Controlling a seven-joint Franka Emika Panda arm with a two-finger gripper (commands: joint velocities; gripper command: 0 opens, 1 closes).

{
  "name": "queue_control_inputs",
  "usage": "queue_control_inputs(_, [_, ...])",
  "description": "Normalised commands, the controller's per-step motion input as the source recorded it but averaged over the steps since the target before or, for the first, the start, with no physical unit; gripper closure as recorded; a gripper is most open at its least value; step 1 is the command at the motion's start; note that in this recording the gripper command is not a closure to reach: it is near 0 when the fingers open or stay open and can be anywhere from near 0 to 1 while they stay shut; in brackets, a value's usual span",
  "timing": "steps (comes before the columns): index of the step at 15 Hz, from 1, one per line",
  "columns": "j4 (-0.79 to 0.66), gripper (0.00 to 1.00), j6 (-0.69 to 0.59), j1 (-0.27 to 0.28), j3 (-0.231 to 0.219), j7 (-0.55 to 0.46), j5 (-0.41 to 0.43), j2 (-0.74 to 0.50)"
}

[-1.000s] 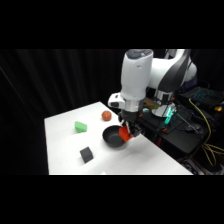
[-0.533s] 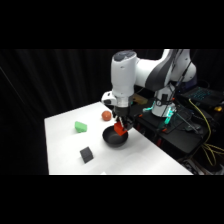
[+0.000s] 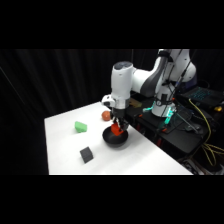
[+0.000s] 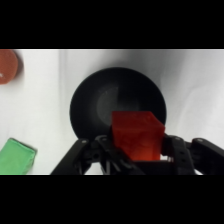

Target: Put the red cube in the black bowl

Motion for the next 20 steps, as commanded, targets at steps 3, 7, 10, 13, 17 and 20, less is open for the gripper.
queue_control_inputs(3, [-0.11, 1.00, 0.39, -0.042, -0.106, -0.04, -0.177, 0.11])
queue_control_inputs(7, [-0.04, 0.00, 0.29, -0.010, -0.089, -0.05, -0.073, 0.08])
queue_control_inputs(10, [-0.01, 0.00, 0.19, -0.027, -0.045, -0.12, 0.073, 0.04])
queue_control_inputs(13, [-0.05, 0.00, 0.09, -0.081, 0.066, -0.24, 0.268, -0.12])
queue_control_inputs(17, [-0.03, 0.00, -0.26, 0.031, 0.015, -0.08, 0.065, -0.36])
queue_control_inputs(20, [0.09, 0.00, -0.64, 0.007, 0.083, -0.13, 0.144, -0.50])
